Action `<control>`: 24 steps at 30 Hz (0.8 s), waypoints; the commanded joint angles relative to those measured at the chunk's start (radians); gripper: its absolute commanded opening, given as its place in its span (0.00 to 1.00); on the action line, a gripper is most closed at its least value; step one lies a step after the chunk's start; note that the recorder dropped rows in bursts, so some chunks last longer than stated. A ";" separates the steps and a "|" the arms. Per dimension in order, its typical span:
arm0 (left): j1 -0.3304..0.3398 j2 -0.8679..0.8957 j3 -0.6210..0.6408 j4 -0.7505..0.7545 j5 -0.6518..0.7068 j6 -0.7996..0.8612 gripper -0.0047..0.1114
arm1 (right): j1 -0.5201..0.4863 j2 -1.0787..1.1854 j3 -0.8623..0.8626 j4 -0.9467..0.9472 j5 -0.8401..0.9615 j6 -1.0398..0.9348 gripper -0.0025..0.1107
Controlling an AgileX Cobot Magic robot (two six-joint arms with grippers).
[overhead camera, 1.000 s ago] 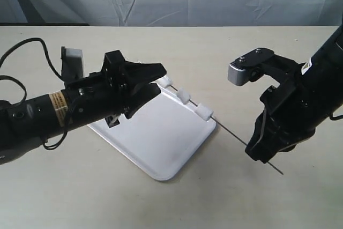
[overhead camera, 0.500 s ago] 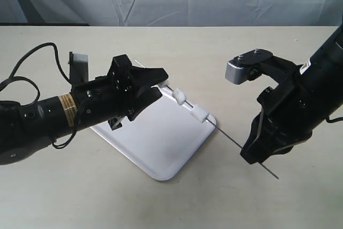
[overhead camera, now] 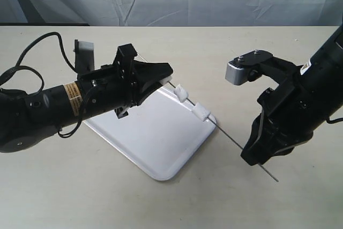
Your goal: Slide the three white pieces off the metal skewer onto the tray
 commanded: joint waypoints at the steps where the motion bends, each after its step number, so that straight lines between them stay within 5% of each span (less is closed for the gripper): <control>1: -0.004 0.002 -0.004 0.004 -0.009 0.000 0.20 | 0.001 -0.011 0.004 -0.014 0.007 -0.008 0.02; 15: 0.001 0.002 -0.004 -0.082 0.066 0.008 0.20 | 0.001 -0.011 0.004 -0.064 0.030 -0.008 0.02; 24: 0.149 0.002 -0.004 0.013 0.025 0.006 0.20 | 0.001 -0.013 0.004 -0.118 0.069 -0.004 0.02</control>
